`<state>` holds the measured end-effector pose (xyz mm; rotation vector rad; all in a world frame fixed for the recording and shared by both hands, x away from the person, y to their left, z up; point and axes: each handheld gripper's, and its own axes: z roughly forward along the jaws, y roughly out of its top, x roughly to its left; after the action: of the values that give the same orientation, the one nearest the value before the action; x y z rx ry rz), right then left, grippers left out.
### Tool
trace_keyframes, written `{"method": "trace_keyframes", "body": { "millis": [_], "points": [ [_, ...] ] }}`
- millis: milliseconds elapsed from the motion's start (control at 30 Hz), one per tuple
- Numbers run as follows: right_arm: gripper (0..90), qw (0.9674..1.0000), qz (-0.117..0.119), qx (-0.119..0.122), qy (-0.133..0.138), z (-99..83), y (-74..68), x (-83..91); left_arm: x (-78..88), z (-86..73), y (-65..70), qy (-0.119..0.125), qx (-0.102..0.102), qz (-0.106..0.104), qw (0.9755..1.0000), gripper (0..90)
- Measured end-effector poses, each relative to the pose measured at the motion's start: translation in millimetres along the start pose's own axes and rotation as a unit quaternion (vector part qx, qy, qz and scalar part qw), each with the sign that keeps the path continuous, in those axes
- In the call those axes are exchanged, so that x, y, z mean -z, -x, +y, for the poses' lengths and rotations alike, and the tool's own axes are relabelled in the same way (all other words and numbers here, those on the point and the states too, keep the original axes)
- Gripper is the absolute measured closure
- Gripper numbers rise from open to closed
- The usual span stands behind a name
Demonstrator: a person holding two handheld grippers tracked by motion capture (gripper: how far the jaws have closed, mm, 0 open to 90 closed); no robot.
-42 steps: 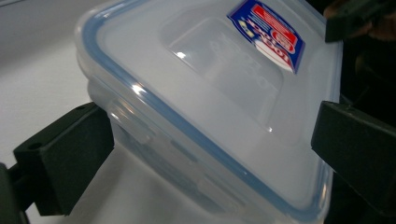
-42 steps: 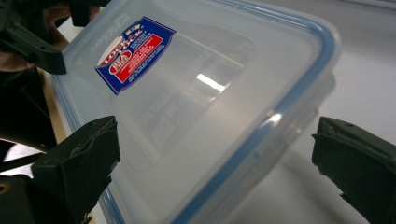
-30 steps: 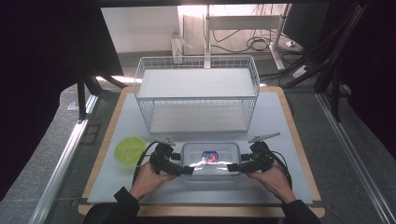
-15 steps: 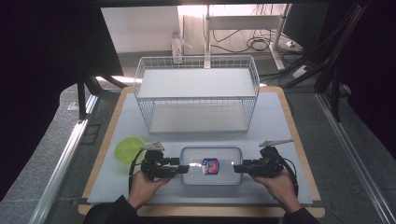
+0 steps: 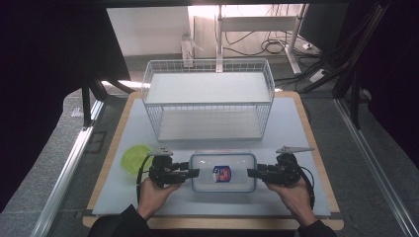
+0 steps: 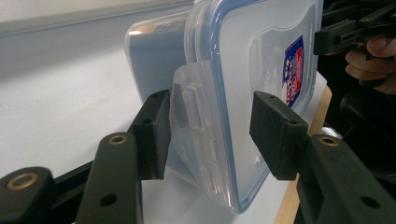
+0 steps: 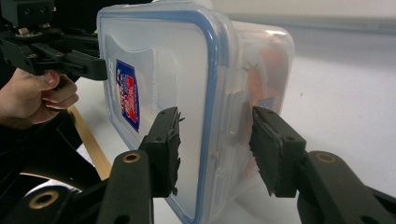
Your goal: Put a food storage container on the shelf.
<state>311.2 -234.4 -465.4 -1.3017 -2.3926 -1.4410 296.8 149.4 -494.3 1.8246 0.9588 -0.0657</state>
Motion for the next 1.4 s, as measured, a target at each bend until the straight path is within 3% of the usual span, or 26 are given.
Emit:
{"method": "trace_keyframes", "body": {
  "millis": [467,700,1067,1200,1400],
  "points": [
    [53.8,0.9992,0.011,0.022,0.033,30.0,-10.5,4.8,25.9,34.3,6.4,0.028,-0.03,0.021,0.9989,49.4],
    [53.8,0.9981,0.019,0.032,0.05,55.6,-15.7,5.8,40.5,58.1,6.6,0.037,-0.041,0.03,0.998,49.5],
    [53.5,0.997,0.015,0.045,0.061,94.1,-25.0,8.1,55.5,85.9,2.4,0.055,-0.039,0.035,0.9971,49.5],
    [53.4,0.9963,0.013,0.053,0.067,109.7,-29.4,9.4,62.4,99.4,1.5,0.06,-0.037,0.038,0.9968,49.5],
    [53.4,0.9951,0.021,0.05,0.083,133.5,-32.3,12.5,74.8,126.3,2.9,0.066,-0.051,0.047,0.9954,49.6]
  ]
}}
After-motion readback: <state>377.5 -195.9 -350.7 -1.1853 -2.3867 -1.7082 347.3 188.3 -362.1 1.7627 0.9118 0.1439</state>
